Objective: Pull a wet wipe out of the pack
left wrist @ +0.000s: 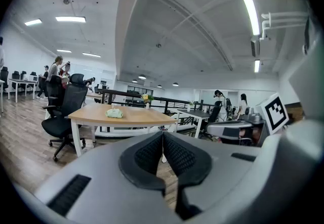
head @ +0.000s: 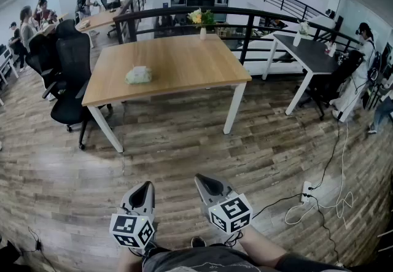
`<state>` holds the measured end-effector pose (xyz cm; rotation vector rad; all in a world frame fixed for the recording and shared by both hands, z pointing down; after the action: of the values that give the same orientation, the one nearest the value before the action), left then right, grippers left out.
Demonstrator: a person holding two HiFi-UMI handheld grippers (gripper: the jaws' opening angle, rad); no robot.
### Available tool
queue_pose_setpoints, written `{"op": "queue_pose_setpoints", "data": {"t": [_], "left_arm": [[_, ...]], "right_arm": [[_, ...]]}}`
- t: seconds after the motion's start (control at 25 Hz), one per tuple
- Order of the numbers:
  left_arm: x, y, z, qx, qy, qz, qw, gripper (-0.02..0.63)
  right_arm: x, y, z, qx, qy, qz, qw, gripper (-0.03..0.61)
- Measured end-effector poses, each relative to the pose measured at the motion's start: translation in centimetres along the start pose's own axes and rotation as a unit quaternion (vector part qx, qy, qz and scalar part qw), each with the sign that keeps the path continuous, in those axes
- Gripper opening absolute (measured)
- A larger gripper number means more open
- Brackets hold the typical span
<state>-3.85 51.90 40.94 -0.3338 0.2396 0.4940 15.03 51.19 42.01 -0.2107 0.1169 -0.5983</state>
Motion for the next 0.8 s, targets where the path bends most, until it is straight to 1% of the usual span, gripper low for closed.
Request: {"op": "queue_pose_setpoints", "data": {"t": [0.24,0.6,0.72,0.8], "left_arm": [[0.2,-0.1,-0.2,-0.001,-0.005,0.0,1.0,0.015],[0.8,0.3,0.5,-0.005,0.004,-0.004,1.0,0.015],[1.0,0.5,0.7,-0.002,0.008,-0.008,0.9999,0.015],[1.1,0.7,0.7,0.003,0.014,-0.015,0.9998,0.015]], "right_arm": [[0.0,0.0,-0.3,0.003,0.003,-0.004,1.0,0.026],[0.0,0.7,0.2,-0.001,0.003,-0.013,1.0,0.026],[0.3,1.2,0.5,0.004,-0.005,-0.012,1.0,0.026],[0.5,1.6,0.6,0.015,-0.019,-0.019,1.0,0.028]]}}
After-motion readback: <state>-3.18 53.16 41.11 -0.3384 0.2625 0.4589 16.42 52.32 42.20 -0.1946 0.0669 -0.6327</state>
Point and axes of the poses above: the fingertips, and each gripper's own axes: y backward along the fingers, x to its right, z out of its underside, the point moved 5 cm from there along y, backward along the fingers, and after that the axes turned 9 degrees about y, right-handed, at the moved point
